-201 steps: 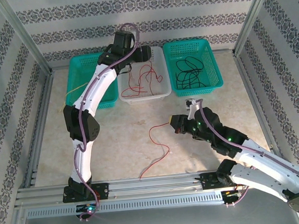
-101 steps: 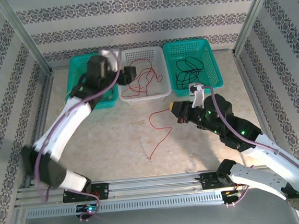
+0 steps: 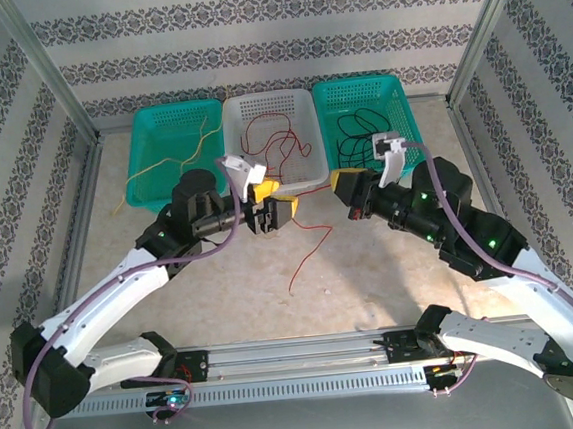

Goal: Untangle the cables

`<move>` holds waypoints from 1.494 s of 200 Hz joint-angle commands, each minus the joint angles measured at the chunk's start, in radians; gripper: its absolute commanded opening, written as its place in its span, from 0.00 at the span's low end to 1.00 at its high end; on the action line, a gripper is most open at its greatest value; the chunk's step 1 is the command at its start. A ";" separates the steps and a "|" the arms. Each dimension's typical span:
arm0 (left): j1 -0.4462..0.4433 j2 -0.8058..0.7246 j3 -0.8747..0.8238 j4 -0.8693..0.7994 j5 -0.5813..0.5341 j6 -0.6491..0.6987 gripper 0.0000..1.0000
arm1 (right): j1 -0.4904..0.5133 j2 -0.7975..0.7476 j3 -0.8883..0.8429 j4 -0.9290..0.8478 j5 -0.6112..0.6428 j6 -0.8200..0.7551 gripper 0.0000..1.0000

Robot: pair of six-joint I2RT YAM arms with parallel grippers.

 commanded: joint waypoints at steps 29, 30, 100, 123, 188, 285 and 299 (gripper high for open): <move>-0.060 0.040 0.025 0.065 0.061 -0.052 0.60 | -0.050 0.009 0.072 0.002 -0.039 -0.019 0.02; -0.061 0.040 0.026 0.064 0.060 -0.053 0.60 | -0.051 0.009 0.073 0.003 -0.041 -0.019 0.02; -0.073 0.050 0.008 0.126 0.016 -0.130 0.28 | -0.087 0.012 0.065 0.026 -0.074 -0.002 0.02; -0.073 0.064 0.017 0.136 0.014 -0.141 0.12 | -0.097 0.006 0.062 0.022 -0.084 0.000 0.02; -0.073 0.057 0.066 0.111 -0.015 -0.127 0.00 | -0.169 -0.035 -0.003 0.003 -0.067 0.031 0.15; -0.070 0.116 0.292 -0.029 -0.278 -0.065 0.00 | -0.560 -0.080 -0.326 -0.177 -0.243 0.242 0.49; -0.068 0.149 0.357 -0.055 -0.329 -0.043 0.00 | -0.560 -0.095 -0.383 -0.167 -0.252 0.258 0.48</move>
